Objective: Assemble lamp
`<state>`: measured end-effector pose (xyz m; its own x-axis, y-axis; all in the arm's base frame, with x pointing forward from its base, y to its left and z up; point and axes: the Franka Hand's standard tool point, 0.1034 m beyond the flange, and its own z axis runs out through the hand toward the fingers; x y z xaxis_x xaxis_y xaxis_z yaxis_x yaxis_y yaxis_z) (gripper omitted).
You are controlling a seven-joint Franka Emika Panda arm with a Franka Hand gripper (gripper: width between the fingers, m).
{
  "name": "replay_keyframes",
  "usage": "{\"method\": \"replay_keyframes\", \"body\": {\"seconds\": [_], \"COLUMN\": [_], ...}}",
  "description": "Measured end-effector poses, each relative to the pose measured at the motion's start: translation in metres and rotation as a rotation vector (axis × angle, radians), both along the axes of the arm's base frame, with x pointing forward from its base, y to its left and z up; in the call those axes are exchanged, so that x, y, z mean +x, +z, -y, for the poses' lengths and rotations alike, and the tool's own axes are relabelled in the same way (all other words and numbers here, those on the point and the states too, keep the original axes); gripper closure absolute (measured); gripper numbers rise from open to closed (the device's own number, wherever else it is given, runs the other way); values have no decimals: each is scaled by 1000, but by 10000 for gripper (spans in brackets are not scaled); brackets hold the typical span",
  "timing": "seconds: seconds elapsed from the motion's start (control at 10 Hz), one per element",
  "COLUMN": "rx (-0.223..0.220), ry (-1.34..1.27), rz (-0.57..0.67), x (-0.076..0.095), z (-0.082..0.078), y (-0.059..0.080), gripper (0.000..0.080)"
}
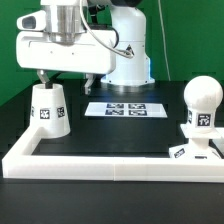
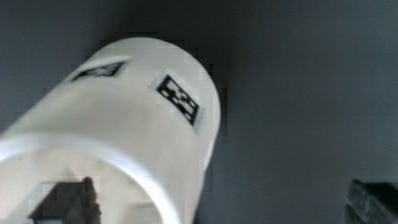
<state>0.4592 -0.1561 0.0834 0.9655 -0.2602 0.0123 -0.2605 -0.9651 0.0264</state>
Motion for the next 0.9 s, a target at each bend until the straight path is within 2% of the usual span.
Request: {"method": "replay_keyframes", "body": {"seconds": [0.2, 0.3, 0.4, 0.5, 0.6, 0.7, 0.8, 0.9], "rx": [-4, -3, -4, -4, -4, -4, -4, -5], "ry": [3, 6, 10, 11, 11, 11, 11, 12], "rz": [-9, -9, -6, -5, -5, -5, -5, -2], "x": [-2, 0, 2, 3, 3, 3, 3, 4], "z": [-1, -2, -4, -4, -4, -4, -4, -4], "y": [-6, -5, -4, -4, -4, -4, -4, -3], "gripper": [101, 133, 133, 316, 316, 497, 633, 633]}}
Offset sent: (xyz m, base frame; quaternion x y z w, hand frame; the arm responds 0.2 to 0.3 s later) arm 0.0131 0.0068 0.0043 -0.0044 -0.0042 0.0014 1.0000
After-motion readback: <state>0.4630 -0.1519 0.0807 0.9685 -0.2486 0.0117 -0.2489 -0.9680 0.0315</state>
